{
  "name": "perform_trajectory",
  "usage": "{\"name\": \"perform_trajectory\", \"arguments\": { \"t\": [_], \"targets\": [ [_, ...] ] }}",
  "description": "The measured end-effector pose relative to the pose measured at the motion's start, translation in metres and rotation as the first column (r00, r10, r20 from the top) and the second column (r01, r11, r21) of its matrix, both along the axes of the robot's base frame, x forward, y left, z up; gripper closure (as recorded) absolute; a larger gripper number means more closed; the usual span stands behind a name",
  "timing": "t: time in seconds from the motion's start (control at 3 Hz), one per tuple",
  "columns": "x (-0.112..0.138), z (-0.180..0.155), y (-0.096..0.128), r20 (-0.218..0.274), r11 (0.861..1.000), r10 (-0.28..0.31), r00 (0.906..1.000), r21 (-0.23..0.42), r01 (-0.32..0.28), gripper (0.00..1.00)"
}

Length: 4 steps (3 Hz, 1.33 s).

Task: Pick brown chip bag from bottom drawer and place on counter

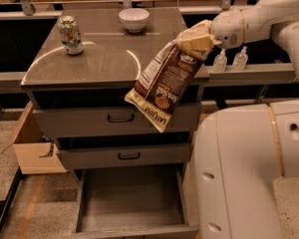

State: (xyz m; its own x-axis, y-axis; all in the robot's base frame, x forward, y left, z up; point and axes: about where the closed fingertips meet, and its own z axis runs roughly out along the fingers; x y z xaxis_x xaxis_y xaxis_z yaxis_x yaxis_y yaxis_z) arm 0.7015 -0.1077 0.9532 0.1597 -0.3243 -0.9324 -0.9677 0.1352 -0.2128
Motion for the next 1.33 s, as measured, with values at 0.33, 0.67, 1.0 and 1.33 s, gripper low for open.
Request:
{"name": "perform_trajectory", "arguments": {
  "t": [0.33,0.67,1.0,1.33],
  "targets": [
    [0.041,-0.012,0.024,0.066,0.999,0.011,0.9978,0.032,-0.013,1.0],
    [0.076,-0.002,0.059,0.197,0.999,0.003,0.9804,0.049,-0.013,1.0],
    [0.101,0.001,0.083,0.284,0.998,-0.023,0.9585,0.058,0.007,1.0],
    [0.126,-0.006,0.087,0.322,0.996,-0.084,0.9431,0.068,0.065,1.0]
  ]
}}
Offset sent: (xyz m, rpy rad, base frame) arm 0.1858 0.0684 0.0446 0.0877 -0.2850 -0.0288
